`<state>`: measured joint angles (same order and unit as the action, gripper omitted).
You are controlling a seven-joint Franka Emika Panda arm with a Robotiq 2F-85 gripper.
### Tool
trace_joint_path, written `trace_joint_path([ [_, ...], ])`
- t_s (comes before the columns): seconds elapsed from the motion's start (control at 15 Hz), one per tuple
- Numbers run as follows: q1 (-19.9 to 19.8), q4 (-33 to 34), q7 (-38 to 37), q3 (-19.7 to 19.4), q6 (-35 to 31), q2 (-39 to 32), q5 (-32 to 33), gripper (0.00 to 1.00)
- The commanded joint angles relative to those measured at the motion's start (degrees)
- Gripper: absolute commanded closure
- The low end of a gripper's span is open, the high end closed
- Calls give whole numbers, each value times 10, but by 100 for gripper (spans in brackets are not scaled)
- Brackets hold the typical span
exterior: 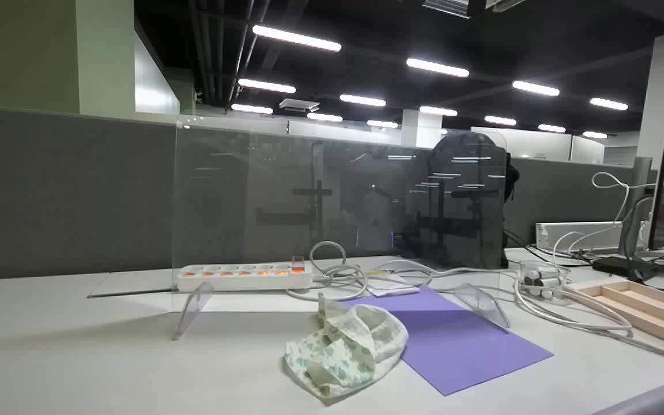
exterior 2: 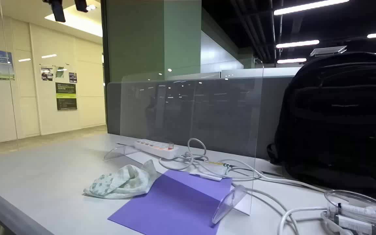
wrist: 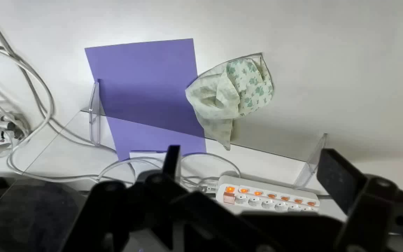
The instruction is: Put the cloth on the clear screen
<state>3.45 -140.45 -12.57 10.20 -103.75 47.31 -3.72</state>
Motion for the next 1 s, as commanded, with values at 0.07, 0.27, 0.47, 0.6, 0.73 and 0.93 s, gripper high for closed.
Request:
trace_joint_path([
  [0.07, 1, 1, 0, -1, -1, 0, 1, 0],
  [0.27, 1, 1, 0, -1, -1, 2, 1, 0],
  [0.47, 1, 1, 0, -1, -1, 2, 1, 0],
  [0.6, 1, 1, 0, -1, -1, 2, 1, 0],
  [0.73, 1, 1, 0, -1, -1, 2, 1, 0],
  [0.93, -3, -7, -13, 11, -44, 8, 8, 0],
])
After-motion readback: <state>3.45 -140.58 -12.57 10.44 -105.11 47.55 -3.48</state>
